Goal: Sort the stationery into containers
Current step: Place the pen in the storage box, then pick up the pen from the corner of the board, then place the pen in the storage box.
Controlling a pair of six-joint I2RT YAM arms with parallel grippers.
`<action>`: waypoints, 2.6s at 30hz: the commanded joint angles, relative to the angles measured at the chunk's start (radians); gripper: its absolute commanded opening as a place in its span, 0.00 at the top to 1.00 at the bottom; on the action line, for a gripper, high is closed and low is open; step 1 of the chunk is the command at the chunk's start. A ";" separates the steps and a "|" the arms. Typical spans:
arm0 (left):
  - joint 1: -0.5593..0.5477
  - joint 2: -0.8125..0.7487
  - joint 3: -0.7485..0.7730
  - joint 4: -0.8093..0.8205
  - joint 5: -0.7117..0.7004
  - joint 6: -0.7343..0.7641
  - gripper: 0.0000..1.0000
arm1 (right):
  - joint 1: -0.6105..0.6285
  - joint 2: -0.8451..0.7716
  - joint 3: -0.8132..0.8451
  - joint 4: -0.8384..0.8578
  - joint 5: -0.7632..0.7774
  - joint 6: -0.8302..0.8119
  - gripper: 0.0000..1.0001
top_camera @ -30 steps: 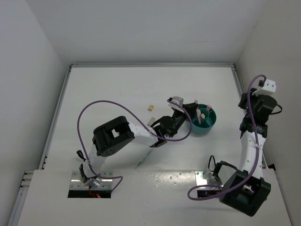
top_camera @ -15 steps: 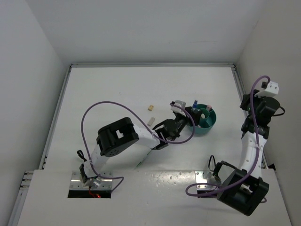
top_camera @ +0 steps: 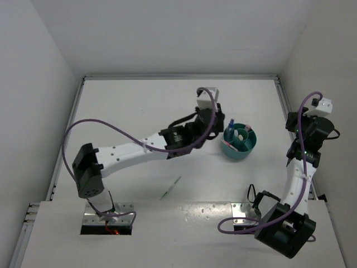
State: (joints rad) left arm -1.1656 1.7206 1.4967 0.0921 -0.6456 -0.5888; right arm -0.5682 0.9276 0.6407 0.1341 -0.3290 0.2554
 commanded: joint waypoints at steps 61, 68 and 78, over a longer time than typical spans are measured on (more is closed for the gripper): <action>0.084 -0.341 -0.897 0.895 0.172 -0.120 1.00 | -0.025 0.014 0.001 0.027 -0.131 0.018 0.82; 0.043 -0.012 -0.814 1.474 0.175 -0.062 1.00 | -0.025 0.014 -0.009 0.038 -0.131 0.018 0.82; 0.052 0.128 -0.507 1.361 0.306 -0.037 1.00 | -0.025 0.014 -0.018 0.048 -0.122 0.008 0.82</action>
State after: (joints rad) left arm -1.1114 1.8774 0.9440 1.2263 -0.3874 -0.6464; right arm -0.5877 0.9436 0.6308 0.1295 -0.4461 0.2623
